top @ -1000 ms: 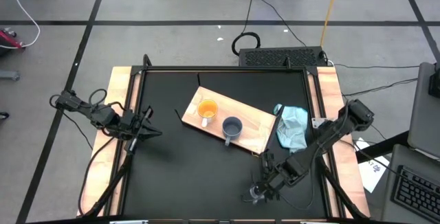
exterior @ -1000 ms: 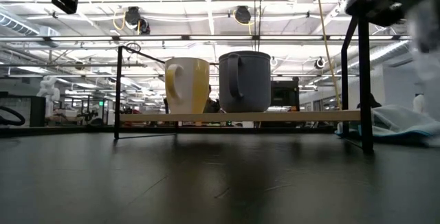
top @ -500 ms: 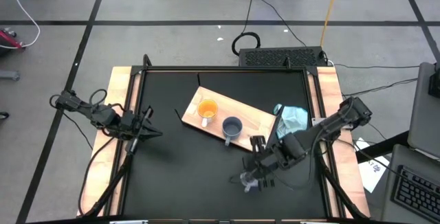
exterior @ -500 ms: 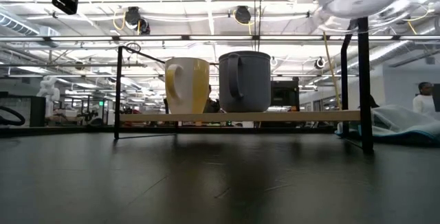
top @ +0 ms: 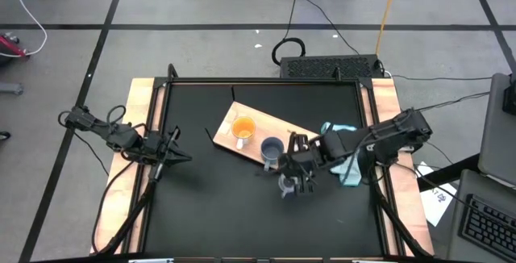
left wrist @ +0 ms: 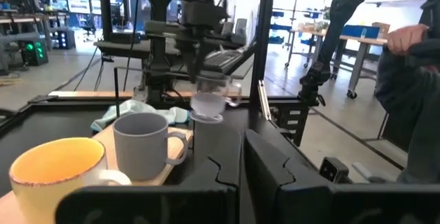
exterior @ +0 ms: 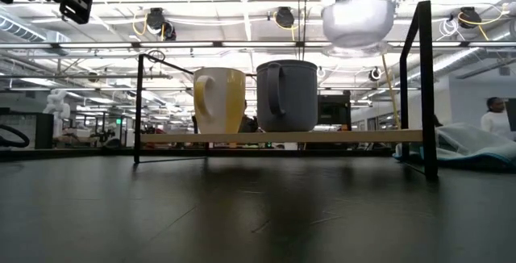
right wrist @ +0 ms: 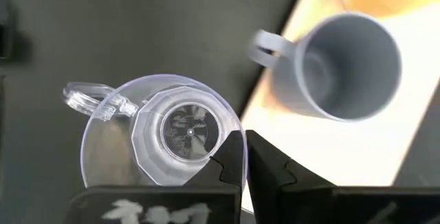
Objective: Stack small to large cups/mugs on shelf
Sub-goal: Put the transparent mug on the shelf
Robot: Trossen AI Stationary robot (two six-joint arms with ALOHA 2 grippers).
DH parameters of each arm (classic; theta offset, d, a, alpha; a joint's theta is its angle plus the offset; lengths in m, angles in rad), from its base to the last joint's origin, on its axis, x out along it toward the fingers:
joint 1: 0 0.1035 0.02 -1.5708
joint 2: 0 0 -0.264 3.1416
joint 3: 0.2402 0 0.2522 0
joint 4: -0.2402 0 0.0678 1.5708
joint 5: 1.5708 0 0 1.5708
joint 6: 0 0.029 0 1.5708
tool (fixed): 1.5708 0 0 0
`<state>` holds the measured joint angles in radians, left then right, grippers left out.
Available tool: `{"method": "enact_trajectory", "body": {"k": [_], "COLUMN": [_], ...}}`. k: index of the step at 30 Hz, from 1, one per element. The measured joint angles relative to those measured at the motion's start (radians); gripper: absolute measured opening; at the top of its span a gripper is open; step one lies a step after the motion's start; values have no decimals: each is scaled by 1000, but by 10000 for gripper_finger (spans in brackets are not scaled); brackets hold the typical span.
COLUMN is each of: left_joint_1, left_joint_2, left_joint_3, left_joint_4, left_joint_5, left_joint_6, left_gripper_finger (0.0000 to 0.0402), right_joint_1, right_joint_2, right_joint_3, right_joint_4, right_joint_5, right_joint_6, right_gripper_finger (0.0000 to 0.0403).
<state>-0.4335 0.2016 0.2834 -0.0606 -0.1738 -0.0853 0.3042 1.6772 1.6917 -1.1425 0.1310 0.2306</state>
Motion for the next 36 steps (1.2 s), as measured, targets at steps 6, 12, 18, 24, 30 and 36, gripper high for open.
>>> {"method": "enact_trajectory", "body": {"k": [6, 12, 18, 24, 30, 36], "left_joint_1": [0, 0, 0, 0, 0, 0], "left_joint_2": [0, 0, 0, 0, 0, 0], "left_joint_3": [0, 0, 0, 0, 0, 0], "left_joint_4": [-19, -19, -19, -18, -17, -17], "left_joint_5": [0, 0, 0, 0, 0, 0], "left_joint_6": [1, 15, 20, 21, 12, 11], "left_gripper_finger": [21, 21, 21, 21, 21, 21], "right_joint_1": [-86, -146, -174, -180, -179, -181], "right_joint_2": [0, 0, 0, 0, 0, -60], "right_joint_3": [0, 0, 0, 0, -29, -123], "right_joint_4": [-13, -32, -69, -87, -54, 3], "right_joint_5": [0, -1, -6, -27, -27, -23], "right_joint_6": [-26, -32, -18, -11, -18, -9], "right_gripper_finger": [0, 0, 0, 0, 0, 0]}}
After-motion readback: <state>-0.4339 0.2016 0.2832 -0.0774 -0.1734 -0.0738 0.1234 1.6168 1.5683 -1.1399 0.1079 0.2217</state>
